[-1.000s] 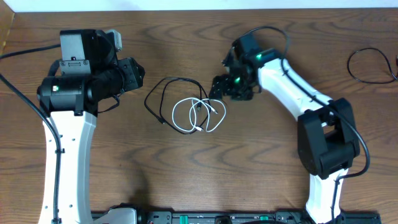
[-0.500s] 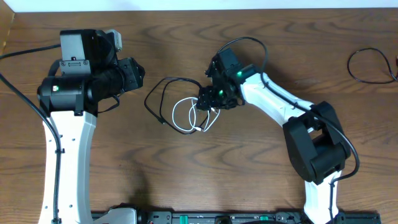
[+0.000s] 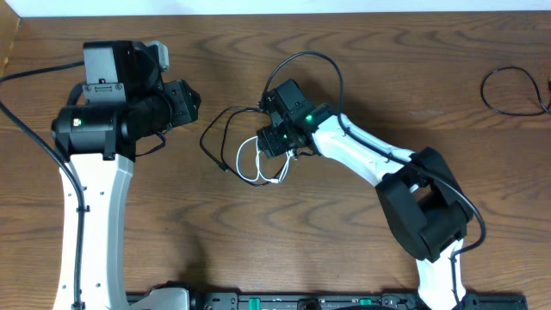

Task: Untangle cables
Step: 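Move the right gripper to the white cable and grasp it, then pull the white cable up and right, dropping it at the right edge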

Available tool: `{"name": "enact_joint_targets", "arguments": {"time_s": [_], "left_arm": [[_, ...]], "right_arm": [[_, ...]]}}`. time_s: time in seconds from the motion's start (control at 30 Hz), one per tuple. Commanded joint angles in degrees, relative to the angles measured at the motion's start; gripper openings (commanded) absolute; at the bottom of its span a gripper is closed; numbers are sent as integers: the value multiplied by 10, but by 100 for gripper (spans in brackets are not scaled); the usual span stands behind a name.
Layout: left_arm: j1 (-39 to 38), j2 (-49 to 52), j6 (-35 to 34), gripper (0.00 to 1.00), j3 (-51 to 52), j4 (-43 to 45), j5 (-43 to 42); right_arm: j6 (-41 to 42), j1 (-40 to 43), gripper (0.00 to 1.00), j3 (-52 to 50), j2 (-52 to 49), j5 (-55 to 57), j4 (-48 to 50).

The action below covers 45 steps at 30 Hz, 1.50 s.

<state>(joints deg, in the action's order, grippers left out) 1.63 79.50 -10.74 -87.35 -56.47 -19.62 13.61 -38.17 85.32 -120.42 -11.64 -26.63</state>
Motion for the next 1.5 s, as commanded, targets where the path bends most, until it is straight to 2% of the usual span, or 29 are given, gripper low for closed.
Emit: {"name": "enact_joint_targets", "arguments": {"time_s": [0.0,0.13,0.53,0.87,1.0,1.07,1.3,1.47], "left_arm": [[2,2,-5,43,5,-1,-3],[2,2,-5,43,5,-1,-3],[2,2,-5,43,6,0,-3],[2,2,-5,43,6,-1,-3],[2,2,-5,43,6,-1,-3],[2,2,-5,43,6,-1,-3],[2,2,-5,43,6,0,-3],[2,2,-5,43,6,0,-3]], "right_arm": [[-39,-5,57,-4,-23,23,10],[-45,-5,47,-4,-24,23,21],[-86,-14,39,-4,-47,26,62],[-86,-15,21,-4,-76,41,85],[-85,-14,9,1,-72,45,82],[-85,-10,1,11,-63,47,66],[-62,29,1,85,45,44,-55],[-22,69,1,97,140,44,-97]]}}
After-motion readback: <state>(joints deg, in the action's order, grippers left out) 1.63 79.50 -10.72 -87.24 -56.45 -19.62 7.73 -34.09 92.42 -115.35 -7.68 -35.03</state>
